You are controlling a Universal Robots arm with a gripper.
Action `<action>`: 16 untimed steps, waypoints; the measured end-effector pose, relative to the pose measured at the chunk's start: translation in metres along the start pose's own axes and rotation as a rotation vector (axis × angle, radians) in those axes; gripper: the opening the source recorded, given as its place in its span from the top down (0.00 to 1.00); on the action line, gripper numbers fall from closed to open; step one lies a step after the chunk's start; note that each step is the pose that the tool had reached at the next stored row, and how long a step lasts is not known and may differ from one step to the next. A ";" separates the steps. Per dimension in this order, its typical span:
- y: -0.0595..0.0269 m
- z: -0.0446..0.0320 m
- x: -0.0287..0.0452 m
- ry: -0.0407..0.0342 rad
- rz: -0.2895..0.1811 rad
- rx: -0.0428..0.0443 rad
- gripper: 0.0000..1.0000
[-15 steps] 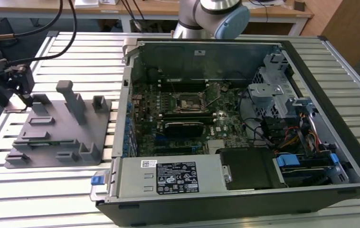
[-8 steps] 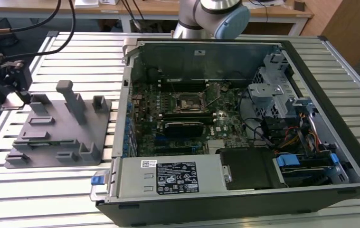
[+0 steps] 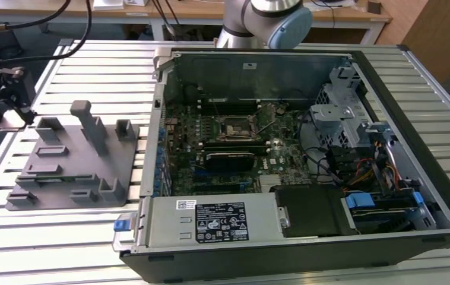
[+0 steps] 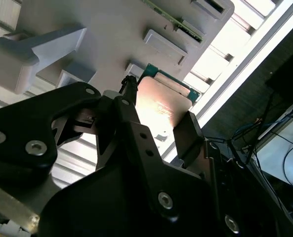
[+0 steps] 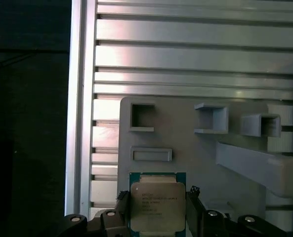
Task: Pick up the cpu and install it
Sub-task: 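Pick up the cpu and move it towards the insertion slot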
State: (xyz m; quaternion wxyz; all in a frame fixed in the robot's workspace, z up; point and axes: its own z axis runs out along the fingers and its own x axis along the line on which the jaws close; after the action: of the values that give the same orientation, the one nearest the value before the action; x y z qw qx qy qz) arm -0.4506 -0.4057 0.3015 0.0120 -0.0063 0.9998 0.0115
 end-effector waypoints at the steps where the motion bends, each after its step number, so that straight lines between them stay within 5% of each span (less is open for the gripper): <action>1: 0.0002 -0.0026 -0.0001 0.0001 0.000 0.0001 0.46; 16: 0.0025 -0.0432 -0.0010 0.0000 0.000 0.0001 0.46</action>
State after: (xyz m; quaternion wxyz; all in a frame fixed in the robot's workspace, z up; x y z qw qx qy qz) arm -0.4506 -0.4042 0.3447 0.0120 -0.0063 0.9998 0.0114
